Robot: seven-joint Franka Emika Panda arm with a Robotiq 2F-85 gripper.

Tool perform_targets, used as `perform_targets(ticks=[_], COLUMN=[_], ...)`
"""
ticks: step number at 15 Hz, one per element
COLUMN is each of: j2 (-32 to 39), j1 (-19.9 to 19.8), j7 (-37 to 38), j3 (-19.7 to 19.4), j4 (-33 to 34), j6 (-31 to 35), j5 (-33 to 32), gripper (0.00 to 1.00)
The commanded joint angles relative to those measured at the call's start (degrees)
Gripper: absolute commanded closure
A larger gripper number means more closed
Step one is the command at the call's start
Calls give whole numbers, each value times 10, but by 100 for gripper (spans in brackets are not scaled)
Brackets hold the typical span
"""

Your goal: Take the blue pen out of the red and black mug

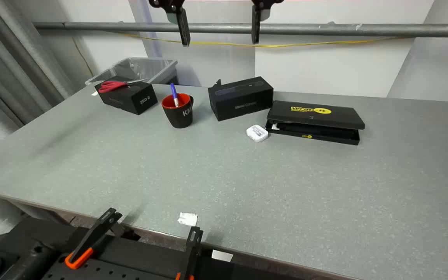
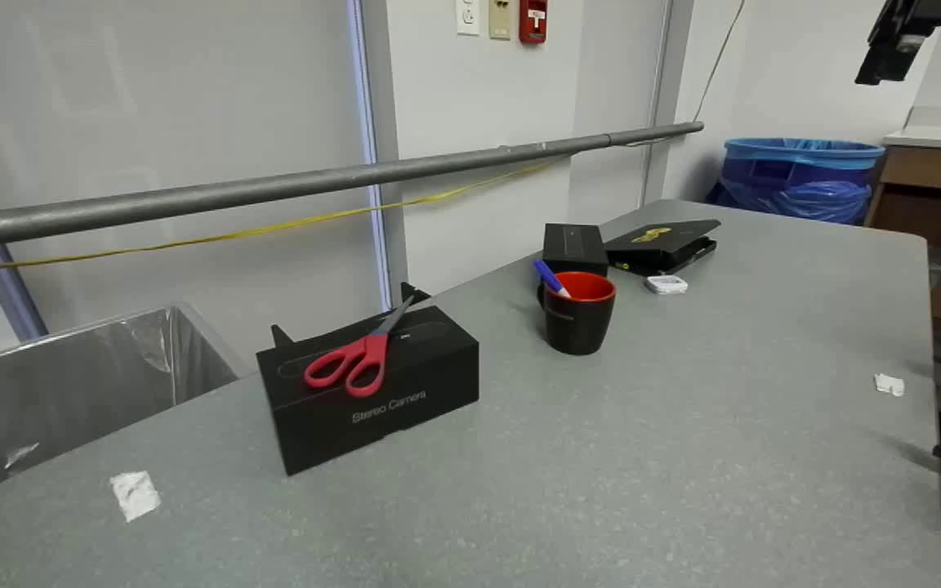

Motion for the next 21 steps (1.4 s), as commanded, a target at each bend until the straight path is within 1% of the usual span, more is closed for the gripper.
perform_targets(ticks=[1,4,5,7,9,10,12,15,17,18,19,21], j2=[2,2,-3,1,31,48,79,132,158,167,134,156], j1=[-9,-9,-17,-23,2,12,37,66,77,81,70,73], j7=[-5,-5,-5,3,19,43,65,96,98,89,93,93], j3=[9,9,12,21,45,67,100,142,157,158,162,166], j4=[1,1,-3,3,30,43,72,121,145,153,122,139], j6=[-1,-1,-6,-9,-5,4,10,30,36,33,27,27], j5=[6,6,-8,-19,-4,0,15,37,49,60,42,49], gripper=[0,0,0,0,0,0,0,0,0,0,0,0])
